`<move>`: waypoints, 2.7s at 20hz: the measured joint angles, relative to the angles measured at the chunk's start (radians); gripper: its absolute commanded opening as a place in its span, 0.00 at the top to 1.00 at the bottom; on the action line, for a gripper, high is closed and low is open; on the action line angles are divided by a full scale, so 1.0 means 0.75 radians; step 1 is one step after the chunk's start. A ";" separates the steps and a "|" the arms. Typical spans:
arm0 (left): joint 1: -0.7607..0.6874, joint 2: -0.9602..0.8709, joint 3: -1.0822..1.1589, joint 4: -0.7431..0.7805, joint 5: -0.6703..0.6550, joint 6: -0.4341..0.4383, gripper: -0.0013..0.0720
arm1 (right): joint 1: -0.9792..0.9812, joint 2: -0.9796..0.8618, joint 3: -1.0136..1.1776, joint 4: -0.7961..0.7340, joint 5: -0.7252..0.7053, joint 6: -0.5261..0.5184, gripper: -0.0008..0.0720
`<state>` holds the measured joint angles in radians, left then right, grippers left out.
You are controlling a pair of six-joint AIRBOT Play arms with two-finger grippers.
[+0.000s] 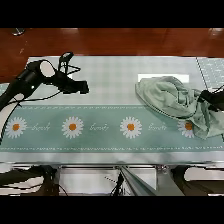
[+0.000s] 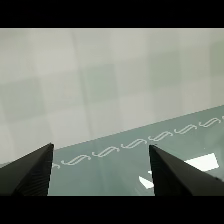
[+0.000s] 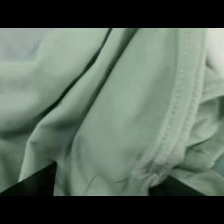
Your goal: Fold the shirts.
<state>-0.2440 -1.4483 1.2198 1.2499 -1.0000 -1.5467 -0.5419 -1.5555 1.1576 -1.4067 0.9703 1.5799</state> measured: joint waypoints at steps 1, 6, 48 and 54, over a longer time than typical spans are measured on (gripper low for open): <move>-0.001 0.000 0.000 0.000 -0.004 -0.001 0.02 | 0.017 -0.002 0.001 0.032 0.001 -0.022 0.58; 0.015 0.005 0.024 0.072 -0.123 0.001 0.02 | 0.123 0.018 0.012 0.099 0.040 -0.118 0.95; 0.115 1.025 -0.766 -0.109 -0.122 -0.082 0.02 | 1.219 0.271 0.220 0.653 0.325 -0.236 0.12; 0.116 0.935 -0.824 -0.175 -0.152 -0.123 0.02 | 0.496 0.611 -0.069 0.464 0.419 -0.231 0.14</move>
<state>-0.1566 -0.7471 0.6018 1.1187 -1.1137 -1.6386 -0.1699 -1.0973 1.1061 -1.0584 1.2842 1.4067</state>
